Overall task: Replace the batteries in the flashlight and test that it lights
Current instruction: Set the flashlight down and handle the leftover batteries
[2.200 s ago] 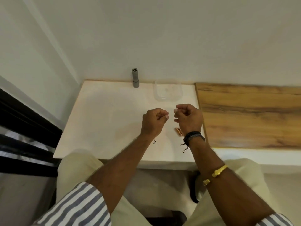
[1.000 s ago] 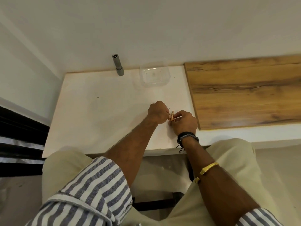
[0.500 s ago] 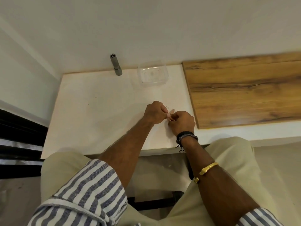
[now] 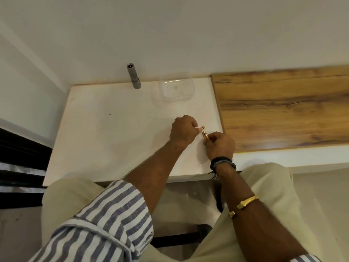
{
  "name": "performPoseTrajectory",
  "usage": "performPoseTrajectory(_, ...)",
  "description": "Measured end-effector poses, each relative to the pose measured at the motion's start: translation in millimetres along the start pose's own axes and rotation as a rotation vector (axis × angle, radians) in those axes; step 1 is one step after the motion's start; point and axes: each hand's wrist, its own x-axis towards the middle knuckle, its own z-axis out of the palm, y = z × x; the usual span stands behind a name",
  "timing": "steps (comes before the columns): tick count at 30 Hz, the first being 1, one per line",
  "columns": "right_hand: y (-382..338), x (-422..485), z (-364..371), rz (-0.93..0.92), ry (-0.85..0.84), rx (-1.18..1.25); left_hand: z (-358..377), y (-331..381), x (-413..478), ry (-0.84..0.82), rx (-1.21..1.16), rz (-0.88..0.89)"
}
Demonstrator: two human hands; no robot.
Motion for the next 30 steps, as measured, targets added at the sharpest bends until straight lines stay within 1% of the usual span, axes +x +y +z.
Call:
performPoseTrajectory(4, 3, 6, -3, 0.01, 0.014, 0.024, 12, 7, 2, -0.041, 0.258, 0.117)
performPoseTrajectory(7, 3, 8, -3, -0.002, 0.009, 0.037, 9, 5, 3, -0.021, 0.278, 0.154)
performPoseTrajectory(10, -5, 12, -5, -0.05, 0.014, 0.074, -4, -2, 8, 0.0, 0.231, 0.169)
performPoseTrajectory(14, -32, 27, -6, -0.139, -0.019, 0.178, -35, -9, 20, -0.002, 0.186, 0.267)
performPoseTrajectory(19, -68, 51, -6, -0.202, -0.232, 0.304, -67, -12, 38, 0.064, 0.119, 0.326)
performPoseTrajectory(23, -99, 76, -8, -0.22, -0.341, 0.341, -91, -12, 55, 0.119, -0.047, 0.341)
performPoseTrajectory(26, -123, 95, -8, -0.225, -0.424, 0.385, -106, -13, 72, 0.161, -0.166, 0.315)
performPoseTrajectory(28, -138, 109, -5, -0.218, -0.447, 0.396, -110, -14, 85, 0.196, -0.242, 0.283)
performPoseTrajectory(30, -148, 116, -3, -0.211, -0.432, 0.368, -111, -14, 88, 0.231, -0.271, 0.255)
